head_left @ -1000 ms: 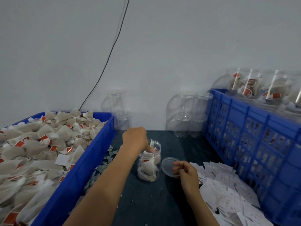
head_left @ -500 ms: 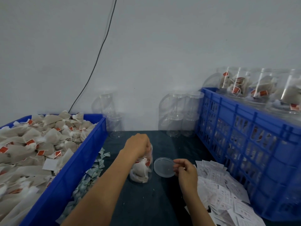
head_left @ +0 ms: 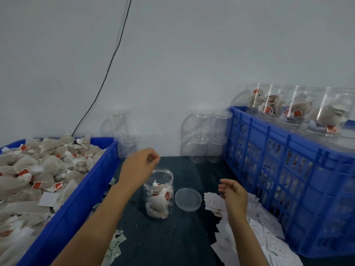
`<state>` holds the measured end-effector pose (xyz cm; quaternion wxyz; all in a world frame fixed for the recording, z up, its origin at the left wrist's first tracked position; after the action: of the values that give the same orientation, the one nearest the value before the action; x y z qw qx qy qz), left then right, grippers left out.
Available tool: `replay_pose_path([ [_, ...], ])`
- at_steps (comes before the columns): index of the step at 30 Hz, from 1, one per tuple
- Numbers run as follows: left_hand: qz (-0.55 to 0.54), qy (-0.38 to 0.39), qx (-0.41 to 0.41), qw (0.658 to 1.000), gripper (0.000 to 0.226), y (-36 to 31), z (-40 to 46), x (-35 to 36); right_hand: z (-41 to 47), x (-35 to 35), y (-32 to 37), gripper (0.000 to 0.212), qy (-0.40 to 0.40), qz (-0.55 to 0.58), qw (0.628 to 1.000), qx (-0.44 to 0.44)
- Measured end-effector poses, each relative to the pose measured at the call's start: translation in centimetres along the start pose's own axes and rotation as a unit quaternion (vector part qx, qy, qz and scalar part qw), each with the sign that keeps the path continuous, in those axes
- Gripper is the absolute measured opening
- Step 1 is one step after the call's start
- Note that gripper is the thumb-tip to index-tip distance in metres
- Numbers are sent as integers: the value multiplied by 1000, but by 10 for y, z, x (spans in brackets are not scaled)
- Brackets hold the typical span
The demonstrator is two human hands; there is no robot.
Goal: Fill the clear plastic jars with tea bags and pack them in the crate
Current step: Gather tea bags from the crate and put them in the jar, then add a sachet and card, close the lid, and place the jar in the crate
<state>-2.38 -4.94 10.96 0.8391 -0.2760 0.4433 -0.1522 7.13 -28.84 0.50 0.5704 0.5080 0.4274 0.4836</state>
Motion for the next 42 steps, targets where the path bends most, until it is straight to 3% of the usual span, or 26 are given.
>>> replay_pose_path([
  [2, -109, -52, -1, 993, 12, 13, -16, 6, 14, -8, -2, 34, 18, -61, 998, 0],
  [6, -285, -40, -72, 955, 51, 34, -42, 36, 26, -7, -9, 26, 121, -225, 966, -36],
  [8, -354, -53, -93, 929, 60, 39, -50, 48, 23, -3, -15, 27, 174, -291, 939, -64],
  [13, -397, -28, -89, 913, 104, 55, -64, 71, 12, 4, -24, 57, 204, -508, 828, -120],
  [17, -394, 5, -110, 913, 125, 62, -70, 84, 11, 1, -24, 71, 196, -514, 827, -118],
  [24, -375, 15, -100, 921, 123, 73, -71, 93, 13, -11, -19, 52, 250, -531, 803, -104],
  [29, -344, -10, -94, 934, 110, 79, -79, 105, 12, -4, -5, 35, 296, -586, 752, -64],
  [33, -340, -20, -88, 936, 106, 80, -79, 106, 6, -10, -9, 20, 260, -558, 780, -114],
  [42, -334, -17, -89, 938, 106, 78, -81, 105, 3, -10, -7, 26, 242, -551, 792, -105],
])
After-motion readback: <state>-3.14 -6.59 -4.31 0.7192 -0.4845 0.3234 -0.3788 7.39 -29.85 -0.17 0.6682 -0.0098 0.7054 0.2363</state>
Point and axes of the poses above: each hand's wrist, its own z-axis towards the middle knuckle, its own x-axis out of the palm, y = z × x, the point moved 1 cm from there along z, towards the middle knuckle, and after that the axes turned 4 degrees about -z, right-handed, at the moved point
